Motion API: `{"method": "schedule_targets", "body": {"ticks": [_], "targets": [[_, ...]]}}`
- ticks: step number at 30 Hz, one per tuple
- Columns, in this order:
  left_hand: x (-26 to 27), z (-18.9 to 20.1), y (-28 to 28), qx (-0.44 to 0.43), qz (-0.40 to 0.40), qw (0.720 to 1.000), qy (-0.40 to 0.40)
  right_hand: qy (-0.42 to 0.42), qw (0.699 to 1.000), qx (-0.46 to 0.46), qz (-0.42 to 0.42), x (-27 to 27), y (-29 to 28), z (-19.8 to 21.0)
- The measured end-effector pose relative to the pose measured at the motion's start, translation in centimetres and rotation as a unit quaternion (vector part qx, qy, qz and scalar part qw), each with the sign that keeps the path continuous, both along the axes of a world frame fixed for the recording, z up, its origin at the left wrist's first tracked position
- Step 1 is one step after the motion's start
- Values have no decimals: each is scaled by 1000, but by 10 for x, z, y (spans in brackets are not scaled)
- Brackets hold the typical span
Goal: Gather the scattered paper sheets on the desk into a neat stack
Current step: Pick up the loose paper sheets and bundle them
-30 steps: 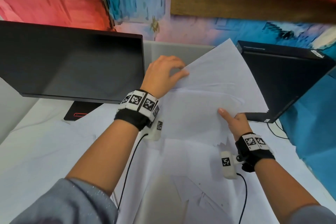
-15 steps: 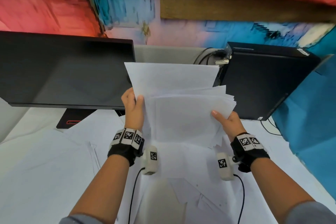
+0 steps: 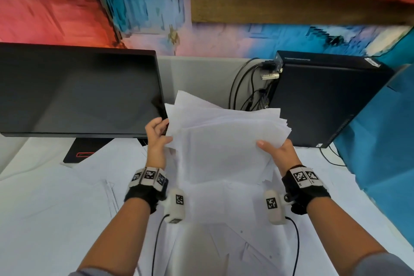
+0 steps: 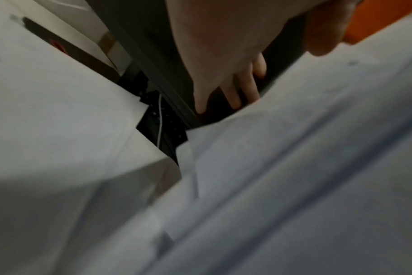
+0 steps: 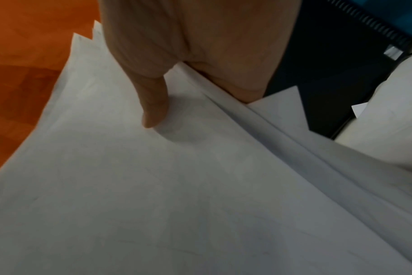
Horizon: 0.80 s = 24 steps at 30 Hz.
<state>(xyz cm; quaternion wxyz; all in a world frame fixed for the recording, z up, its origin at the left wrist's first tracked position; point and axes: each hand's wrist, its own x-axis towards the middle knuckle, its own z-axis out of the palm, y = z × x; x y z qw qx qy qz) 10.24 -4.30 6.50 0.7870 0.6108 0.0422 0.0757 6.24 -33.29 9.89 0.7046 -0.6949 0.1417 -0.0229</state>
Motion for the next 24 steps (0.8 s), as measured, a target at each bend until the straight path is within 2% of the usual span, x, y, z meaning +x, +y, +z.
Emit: {"method": "schedule_targets", "body": {"ticks": [5, 7, 9, 11, 12, 15, 19, 22, 24], "targets": [[5, 18, 29, 89, -175, 980, -26, 8, 1000, 0, 18, 0, -4, -3], [1, 27, 34, 122, -256, 959, -4, 11, 1000, 10, 22, 0, 1, -4], [-3, 31, 30, 212, -294, 932, 19, 10, 1000, 27, 9, 2, 8, -5], [-5, 30, 22, 276, -227, 933, 29, 13, 999, 47, -5, 3, 14, -5], [-3, 26, 19, 277, -186, 942, 28, 13, 999, 50, -11, 3, 16, -5], [-1, 24, 6, 196, -115, 973, 49, 12, 999, 37, -21, 4, 19, -5], [0, 33, -15, 150, -39, 988, 26, -31, 998, 41, -46, 0, 22, 6], [-3, 36, -15, 172, -22, 985, -1, -64, 995, 62, -52, -4, 18, 10], [-5, 26, -6, 241, -61, 968, 18, -60, 996, 55, -47, -6, 15, 6]]}}
